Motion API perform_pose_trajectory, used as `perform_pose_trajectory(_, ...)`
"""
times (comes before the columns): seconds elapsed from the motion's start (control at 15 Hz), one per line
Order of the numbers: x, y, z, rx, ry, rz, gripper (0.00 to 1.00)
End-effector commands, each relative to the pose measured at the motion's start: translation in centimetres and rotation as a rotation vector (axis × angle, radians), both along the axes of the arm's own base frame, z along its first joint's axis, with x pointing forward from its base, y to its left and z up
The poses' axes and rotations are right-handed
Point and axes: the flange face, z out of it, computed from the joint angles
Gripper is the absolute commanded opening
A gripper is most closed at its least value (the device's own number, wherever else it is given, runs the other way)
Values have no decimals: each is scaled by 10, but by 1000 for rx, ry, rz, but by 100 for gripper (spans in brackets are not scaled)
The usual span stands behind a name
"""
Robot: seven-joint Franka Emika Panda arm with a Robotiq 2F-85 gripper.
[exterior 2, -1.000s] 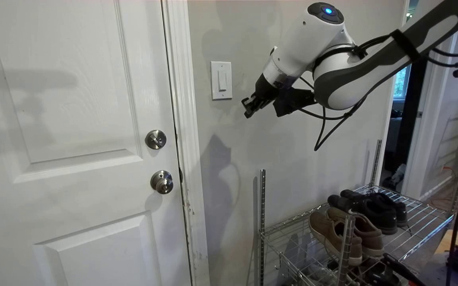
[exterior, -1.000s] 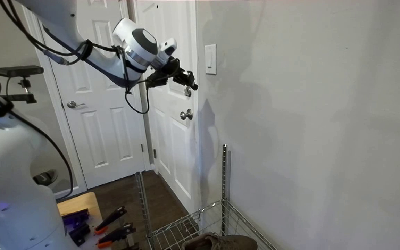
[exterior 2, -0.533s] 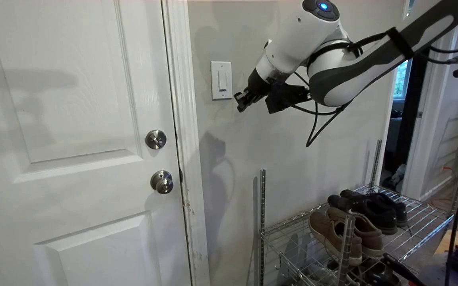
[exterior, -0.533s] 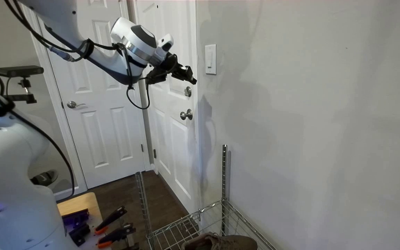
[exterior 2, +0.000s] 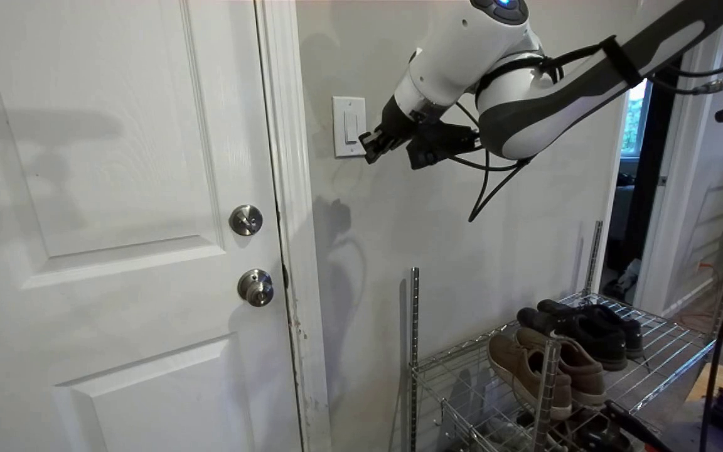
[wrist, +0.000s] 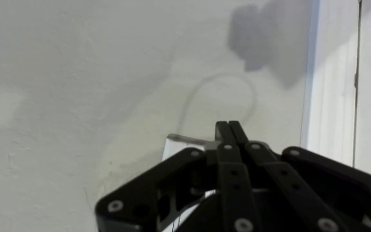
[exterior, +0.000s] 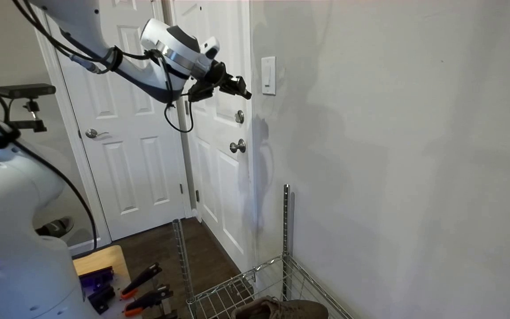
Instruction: Switch off the light switch
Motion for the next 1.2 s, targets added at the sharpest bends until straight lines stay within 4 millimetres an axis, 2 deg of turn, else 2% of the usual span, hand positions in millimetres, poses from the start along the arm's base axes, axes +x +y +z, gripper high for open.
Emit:
perform_pose_trajectory(0.0, 8, 1, 9, 10, -48, 1, 5)
perform_pose_trajectory(1.13, 62, -2, 31, 25, -93, -84, 5)
